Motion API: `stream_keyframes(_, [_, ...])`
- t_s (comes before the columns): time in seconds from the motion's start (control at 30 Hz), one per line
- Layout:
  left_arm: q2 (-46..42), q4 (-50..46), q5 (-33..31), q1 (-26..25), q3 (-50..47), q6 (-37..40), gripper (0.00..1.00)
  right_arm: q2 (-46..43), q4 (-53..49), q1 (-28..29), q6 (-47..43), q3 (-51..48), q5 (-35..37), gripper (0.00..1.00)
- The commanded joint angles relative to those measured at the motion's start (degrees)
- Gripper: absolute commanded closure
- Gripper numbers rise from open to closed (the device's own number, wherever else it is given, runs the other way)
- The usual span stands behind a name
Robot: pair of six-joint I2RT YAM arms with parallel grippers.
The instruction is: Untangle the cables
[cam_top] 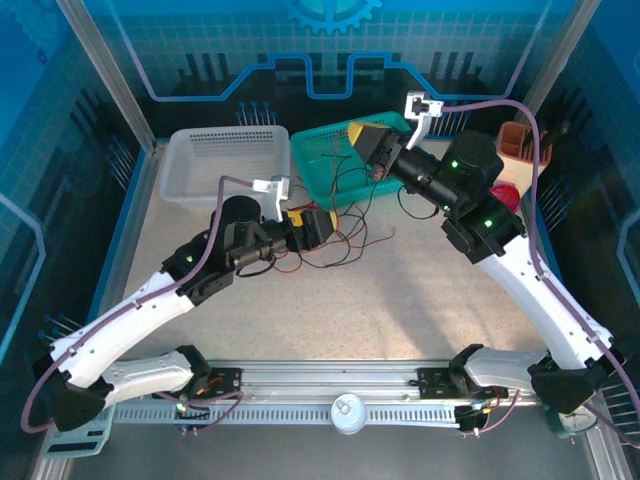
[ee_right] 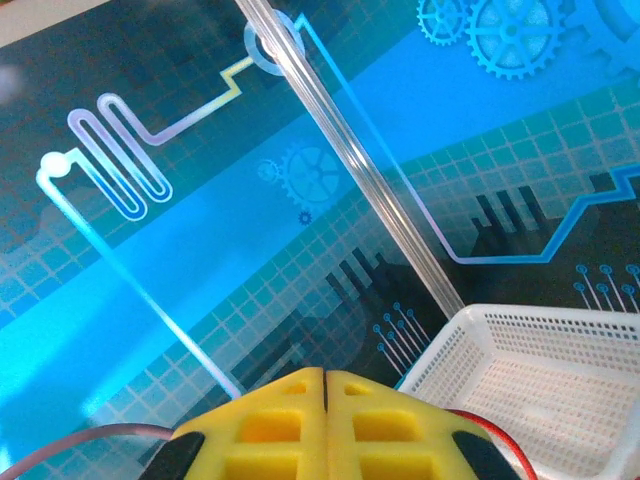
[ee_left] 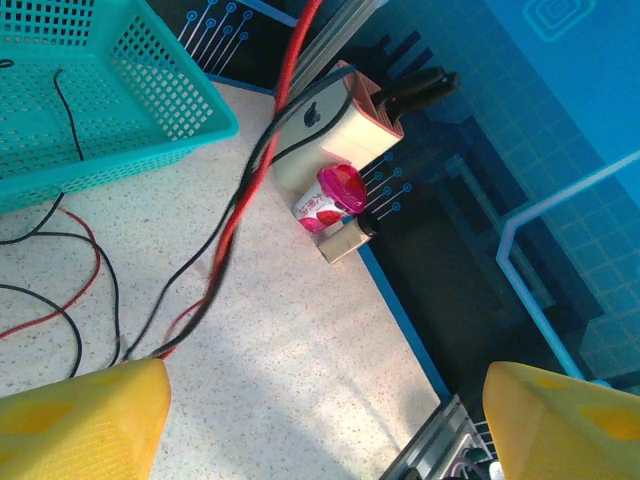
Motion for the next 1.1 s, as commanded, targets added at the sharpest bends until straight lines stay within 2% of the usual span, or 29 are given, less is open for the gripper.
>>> stream_keyframes(0.0, [1.4, 1.9, -0.4, -1.6, -1.3, 3.0, 0.17, -1.0, -1.6, 1.8, -5.2, 3.0, 3.6, 1.0])
stream_keyframes(0.1, [2.1, 0.9, -2.8, -3.0, -1.9, 5.1, 0.18, -1.4, -2.1, 2.5, -6.8, 3.5, 4.9, 1.0])
stream_keyframes(0.23, [0.3, 3.9, -6.6, -3.1, -6.1, 2.2, 0.19, -1.6, -2.5, 2.5, -7.6, 4.3, 5.2, 1.0])
stream_keyframes(0.37, [-0.6, 6.2, -6.8, -3.1, -8.2, -0.4, 0.19, -1.0, -2.6, 2.5, -7.6, 5.1, 4.8, 1.0])
stream_keyframes(0.7, [4.3, 13.1, -3.5, -4.6, -5.8, 1.1, 0.19, -0.1, -1.6, 5.8, -8.9, 5.1, 6.2, 1.0])
stream_keyframes(0.87, [4.9, 17.0, -7.7, -6.1, -6.2, 2.2, 0.2, 0.2, -3.6, 7.8, -11.5, 6.7, 7.8, 1.0])
stream_keyframes(1.07, [-1.7, 17.0, -12.4, -6.4, -11.4, 1.4, 0.2, -1.4, -4.9, 7.5, -12.9, 6.7, 8.9, 1.0])
